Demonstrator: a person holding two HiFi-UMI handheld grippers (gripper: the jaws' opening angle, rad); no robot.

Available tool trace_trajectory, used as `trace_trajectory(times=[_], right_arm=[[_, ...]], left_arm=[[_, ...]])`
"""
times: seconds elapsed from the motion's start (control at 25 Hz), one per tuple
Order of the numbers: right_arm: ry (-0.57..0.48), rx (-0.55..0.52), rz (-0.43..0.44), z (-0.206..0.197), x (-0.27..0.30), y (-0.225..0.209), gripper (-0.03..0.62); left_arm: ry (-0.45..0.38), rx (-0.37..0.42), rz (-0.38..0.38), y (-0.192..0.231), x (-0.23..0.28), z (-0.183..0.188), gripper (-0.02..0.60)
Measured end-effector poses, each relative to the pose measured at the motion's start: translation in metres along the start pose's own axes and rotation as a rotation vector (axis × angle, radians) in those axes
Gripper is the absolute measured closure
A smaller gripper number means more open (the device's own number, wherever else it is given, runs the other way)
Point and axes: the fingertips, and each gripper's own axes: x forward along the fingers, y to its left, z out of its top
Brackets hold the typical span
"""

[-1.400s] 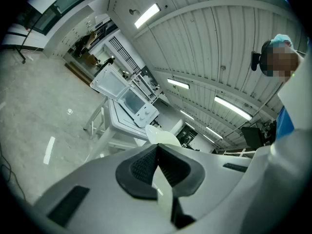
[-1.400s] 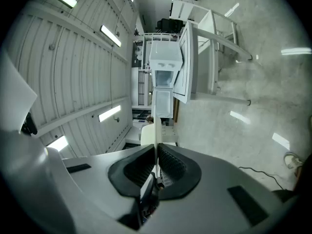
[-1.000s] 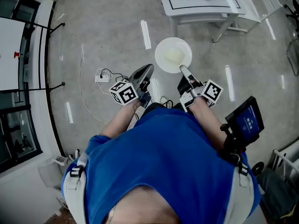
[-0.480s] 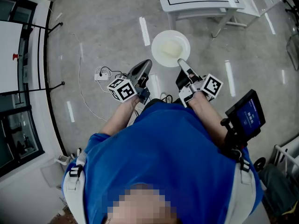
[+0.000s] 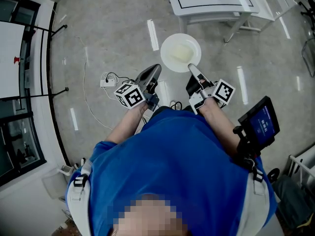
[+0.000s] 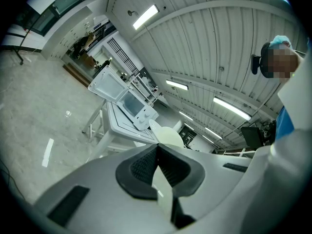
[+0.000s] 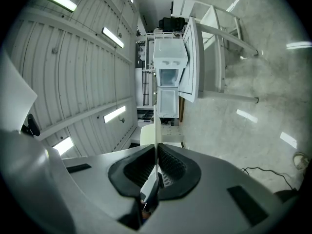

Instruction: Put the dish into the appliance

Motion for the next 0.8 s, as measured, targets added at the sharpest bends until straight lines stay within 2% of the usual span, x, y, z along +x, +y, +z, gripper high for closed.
trace_trajectory(times=[0.4, 0.8], right_arm=[[0.017, -0.001, -0.009, -0.001, 0.000, 0.000, 0.577], [0.056, 0.008, -0.017, -0.012, 0.001, 0.000, 0.577]], left_arm=[[-0.012, 0.010, 0.005, -0.001, -0.003, 0.002, 0.575], [-0.036, -0.010, 0.045, 0.001, -0.017, -0.004, 0.575]])
